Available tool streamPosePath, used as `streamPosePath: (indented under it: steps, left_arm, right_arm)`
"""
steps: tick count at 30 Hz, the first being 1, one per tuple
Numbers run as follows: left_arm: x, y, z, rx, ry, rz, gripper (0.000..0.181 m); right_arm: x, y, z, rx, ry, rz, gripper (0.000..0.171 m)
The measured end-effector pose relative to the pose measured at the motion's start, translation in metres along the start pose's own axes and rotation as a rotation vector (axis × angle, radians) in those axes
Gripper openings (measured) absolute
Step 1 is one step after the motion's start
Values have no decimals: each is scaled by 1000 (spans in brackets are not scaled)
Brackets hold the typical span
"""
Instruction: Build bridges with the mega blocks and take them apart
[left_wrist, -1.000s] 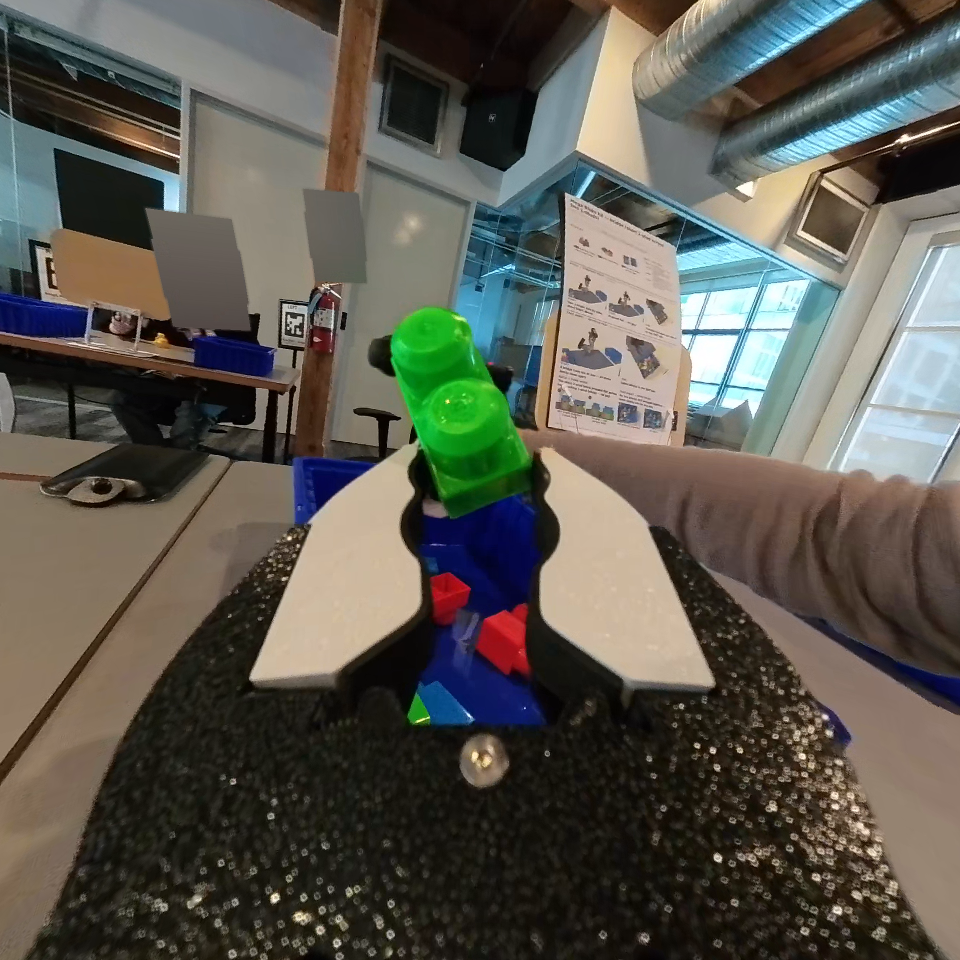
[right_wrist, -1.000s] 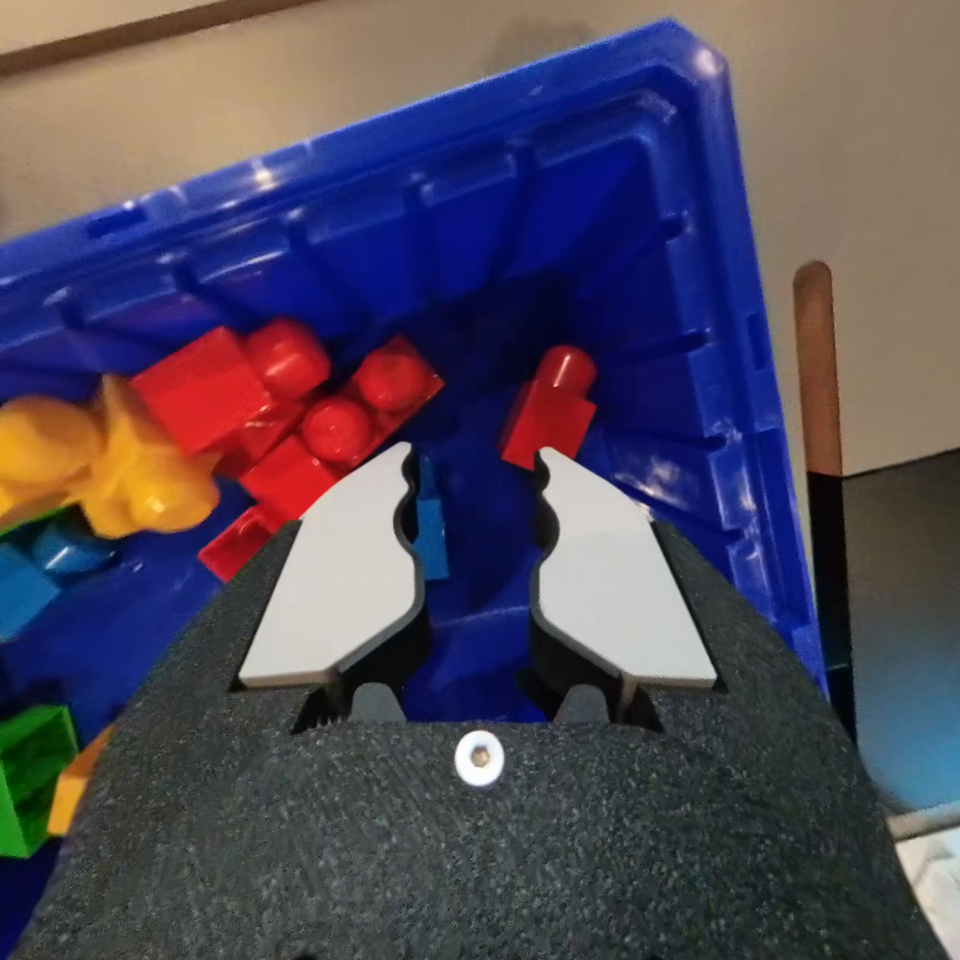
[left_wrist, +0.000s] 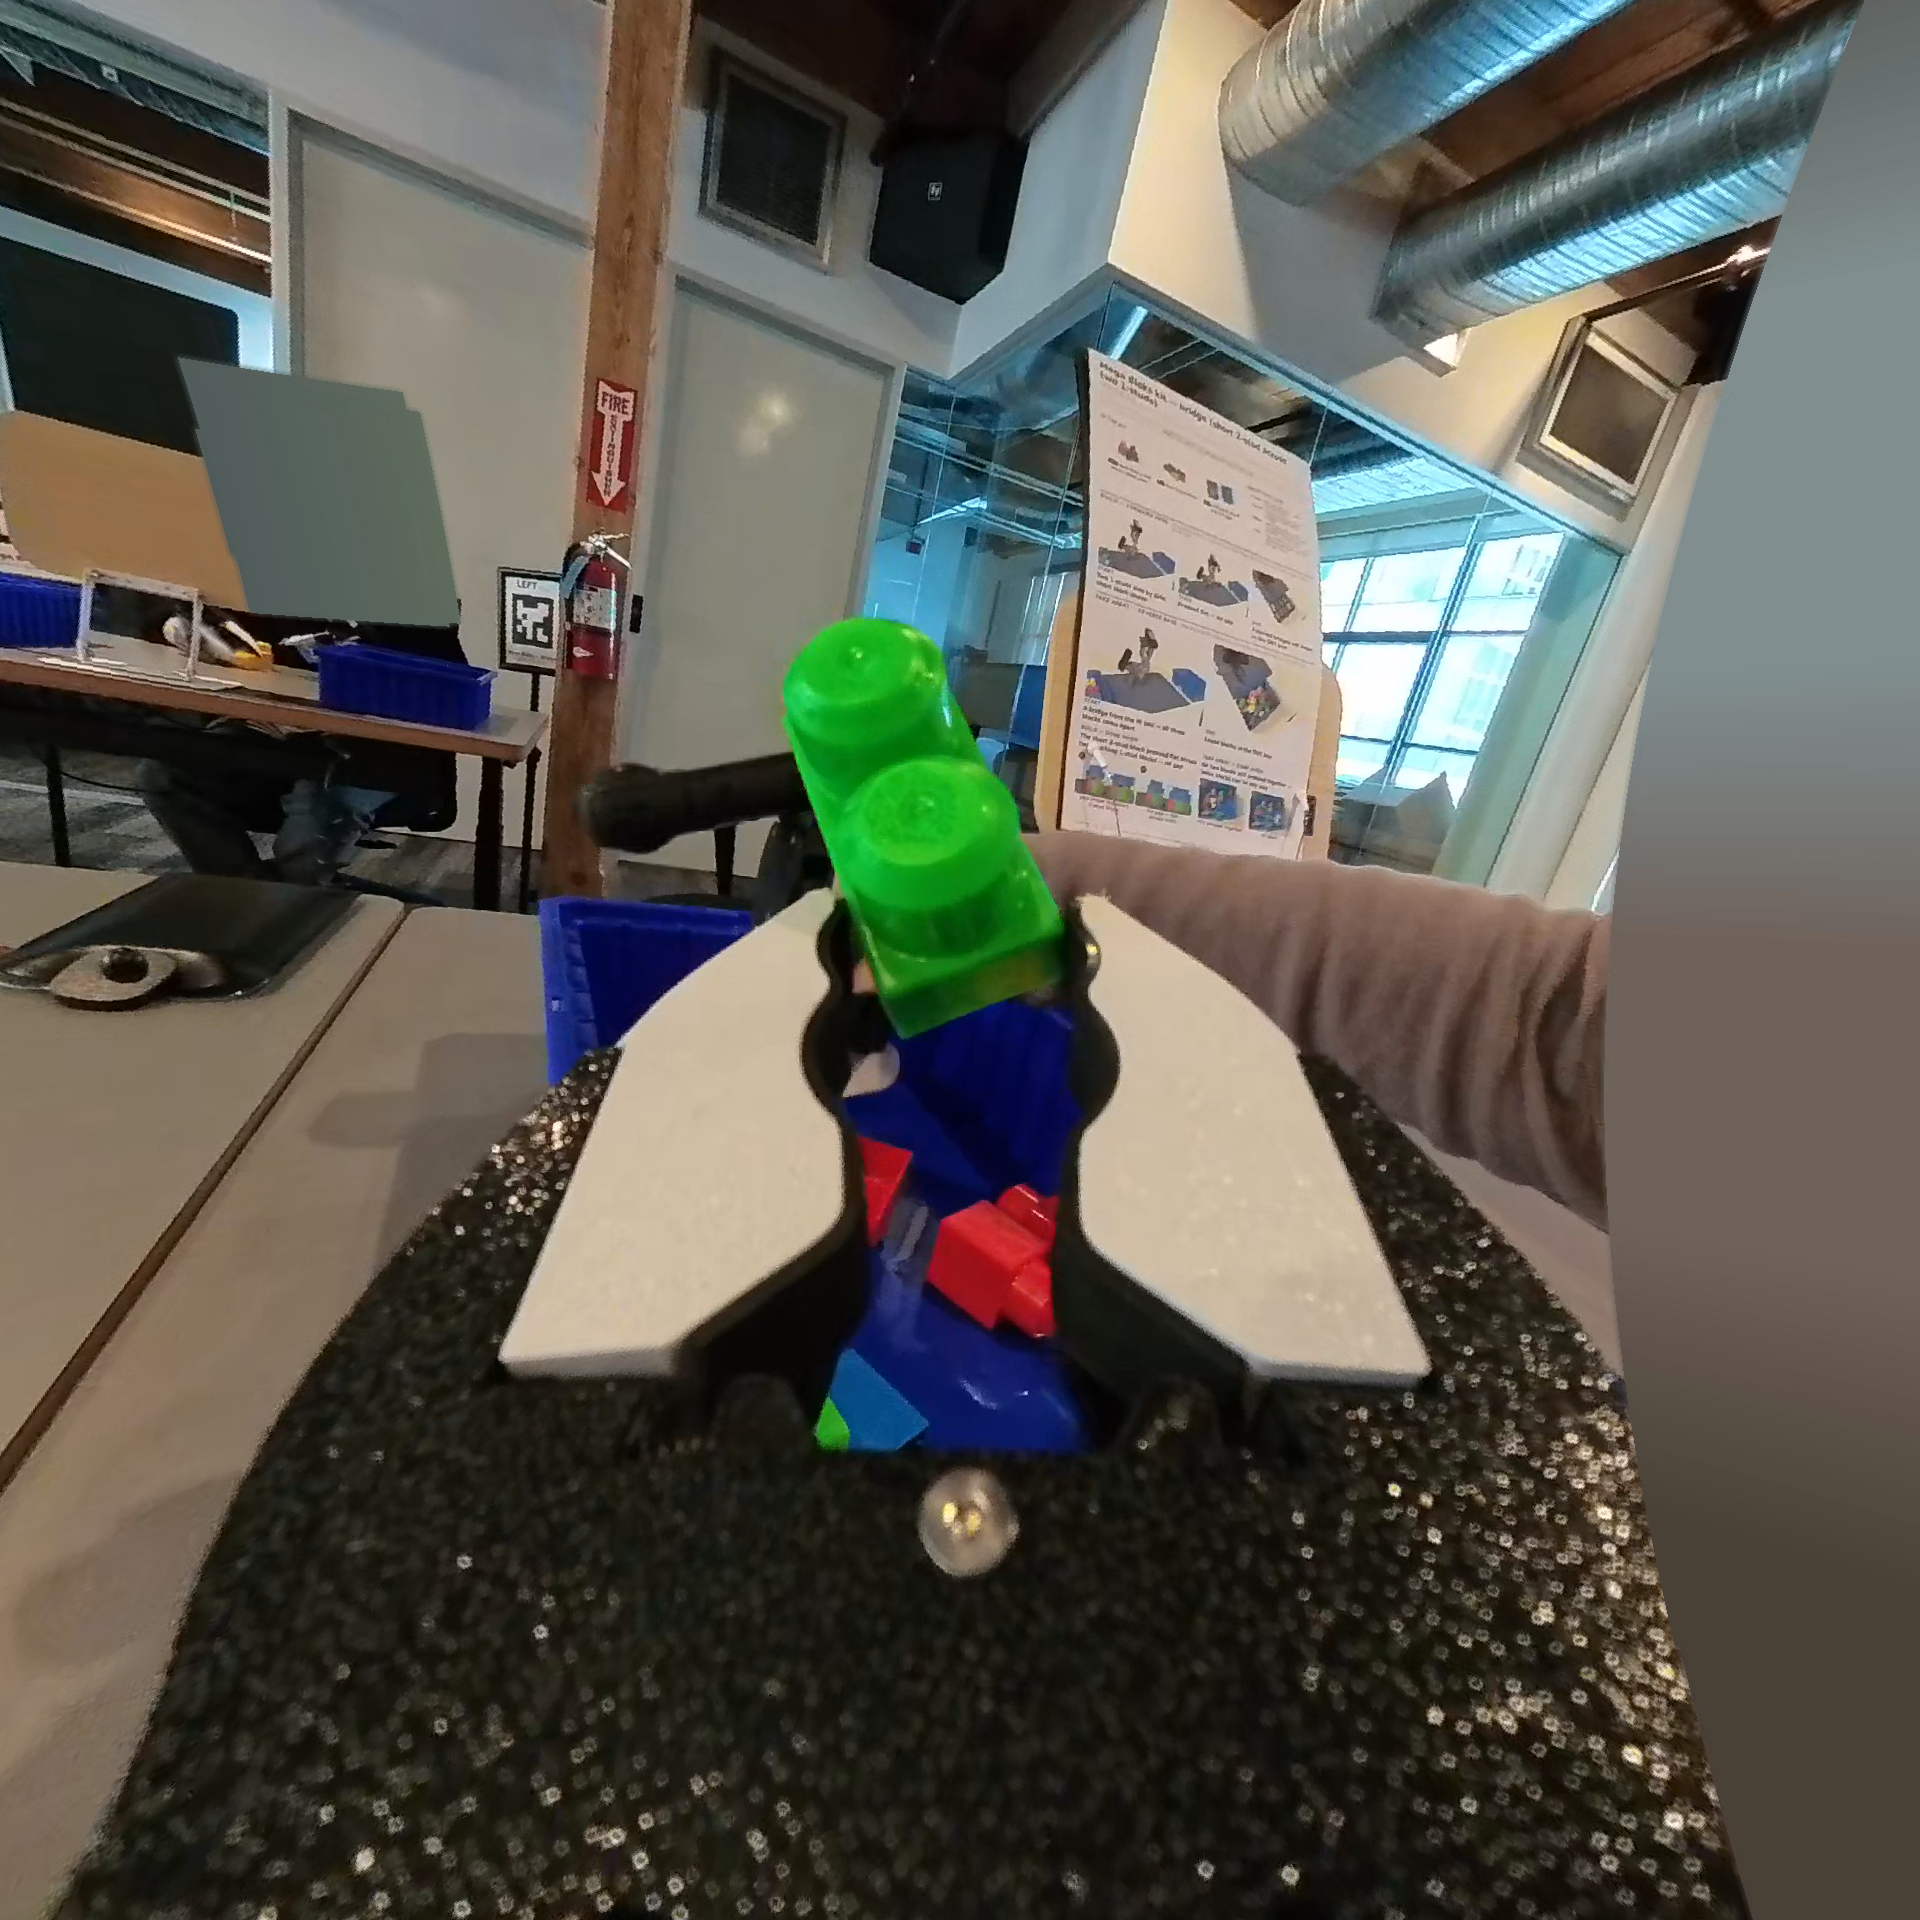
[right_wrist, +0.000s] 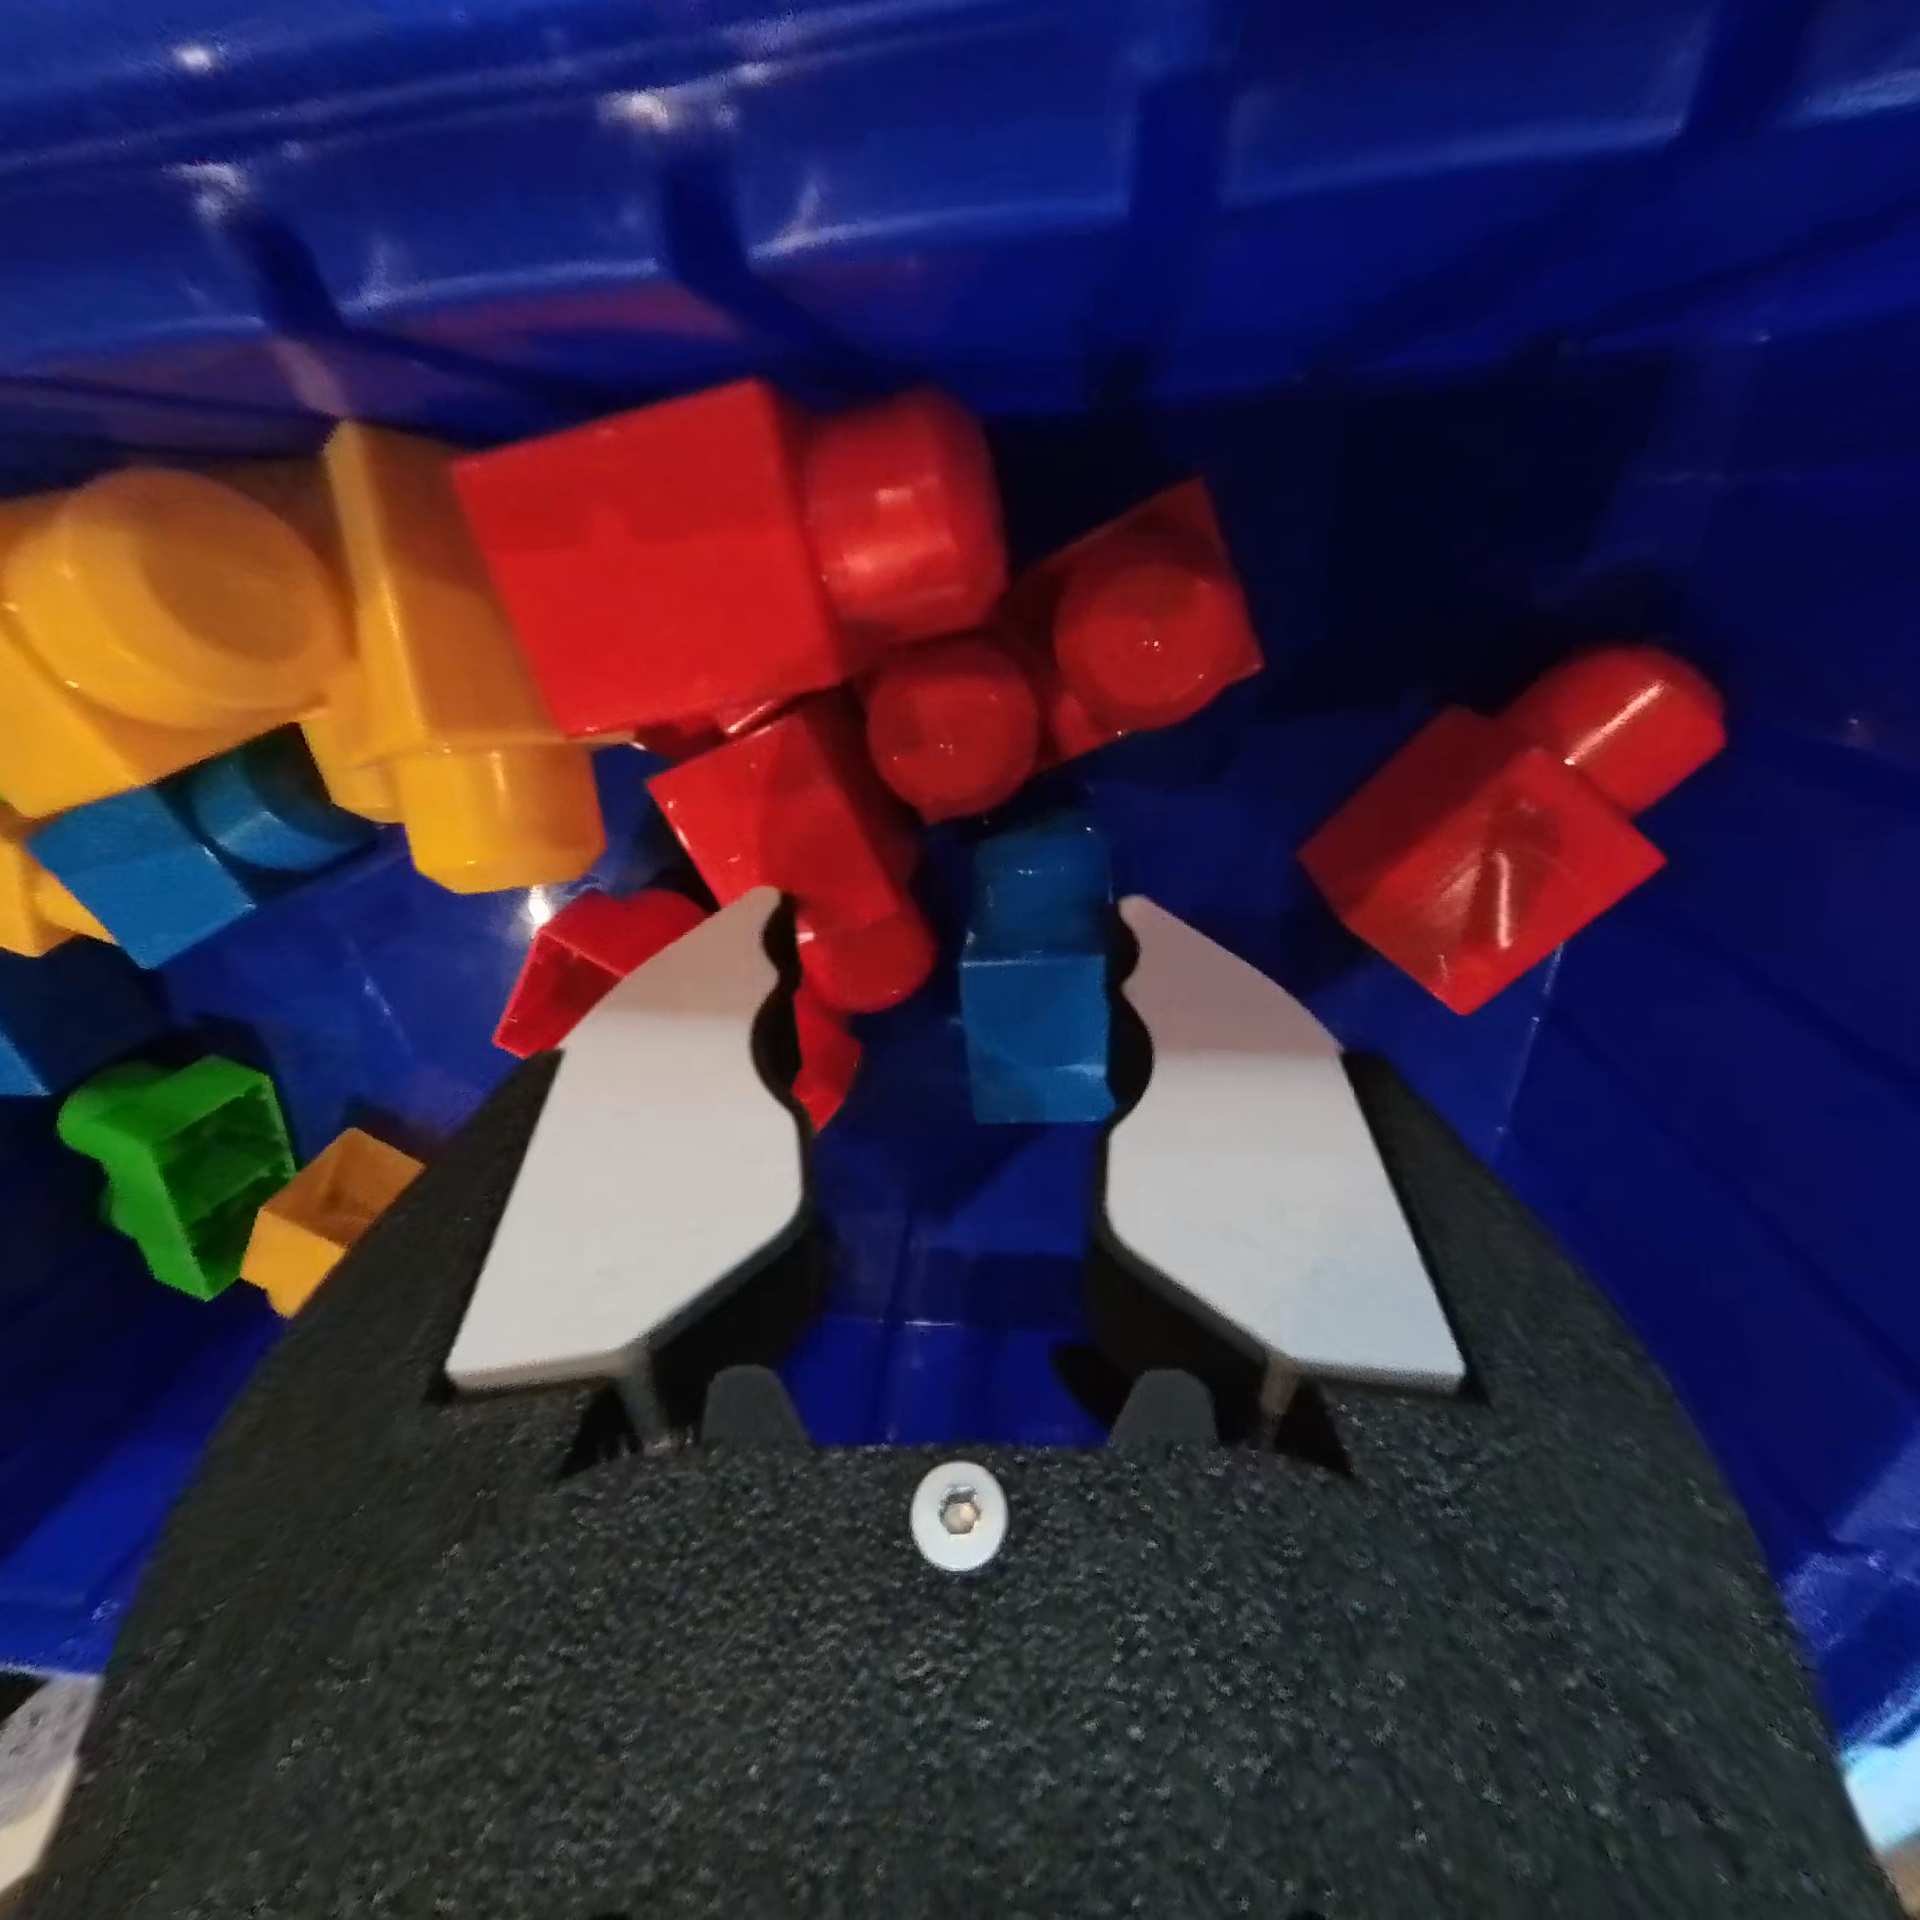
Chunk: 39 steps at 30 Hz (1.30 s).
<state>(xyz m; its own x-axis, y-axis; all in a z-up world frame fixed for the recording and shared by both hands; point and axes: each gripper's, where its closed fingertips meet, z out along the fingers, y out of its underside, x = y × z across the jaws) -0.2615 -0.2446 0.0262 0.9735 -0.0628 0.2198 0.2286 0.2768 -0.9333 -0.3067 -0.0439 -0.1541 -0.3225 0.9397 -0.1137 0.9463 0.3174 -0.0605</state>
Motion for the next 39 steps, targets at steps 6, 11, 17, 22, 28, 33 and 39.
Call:
streamPosePath:
  steps: [6,11,17,22,28,33,39]
  left_arm:
    - [-5,2,0,-14,-30,-19,38]
    - [-6,3,0,-21,-33,-34,38]
    - [-5,4,1,-26,-28,-29,38]
    - [-5,4,1,-27,-23,-28,38]
    - [-5,4,1,-26,-20,-33,38]
    - [-5,4,1,-25,-16,-38,38]
    - [-5,4,1,-21,-11,-49,38]
  right_arm:
    - [16,4,-12,1,171,-77,0]
    - [13,9,-24,48,133,-76,13]
    - [10,17,-13,-6,75,-94,37]
    - [24,8,-12,-11,219,-249,33]
    - [27,10,-2,-102,244,-392,49]
    - [30,3,-1,-124,245,-483,46]
    - [32,5,6,-208,238,-571,54]
